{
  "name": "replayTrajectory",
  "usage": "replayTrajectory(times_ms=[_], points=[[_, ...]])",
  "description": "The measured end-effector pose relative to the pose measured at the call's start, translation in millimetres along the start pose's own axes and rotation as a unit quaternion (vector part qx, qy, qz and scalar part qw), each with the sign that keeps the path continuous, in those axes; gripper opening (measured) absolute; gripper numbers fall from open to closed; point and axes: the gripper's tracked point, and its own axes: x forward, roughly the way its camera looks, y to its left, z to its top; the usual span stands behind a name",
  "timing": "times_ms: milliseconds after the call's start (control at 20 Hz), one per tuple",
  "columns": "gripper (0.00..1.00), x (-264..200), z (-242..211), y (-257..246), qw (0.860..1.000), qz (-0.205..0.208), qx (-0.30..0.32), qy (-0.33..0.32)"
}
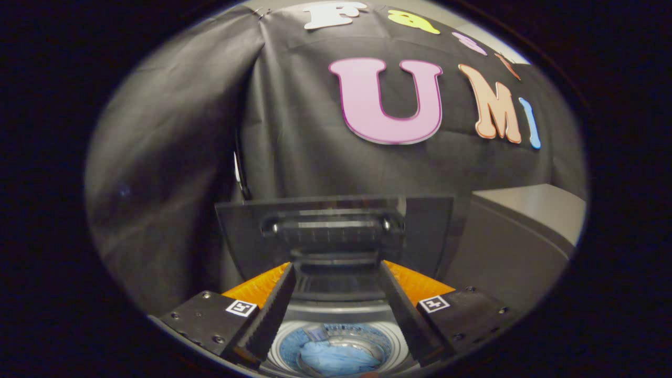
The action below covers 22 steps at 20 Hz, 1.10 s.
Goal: Put the clothes into the washing machine and then close the washing machine lid.
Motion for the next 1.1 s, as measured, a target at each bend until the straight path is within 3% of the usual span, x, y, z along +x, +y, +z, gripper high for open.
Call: replayTrajectory(times_ms=[300, 450, 700, 1100], points=[[0.97, 23.6, 87.3, 4.9, 0.997, -0.008, -0.004, -0.072], [0.97, 44.3, 106.8, 8.1, 0.996, -0.008, 0.003, -0.093], [0.97, 85.7, 110.9, 0.3, 0.994, -0.024, 0.037, -0.096], [0.98, 121.8, 83.8, 9.3, 0.995, -0.014, 0.011, -0.101]])
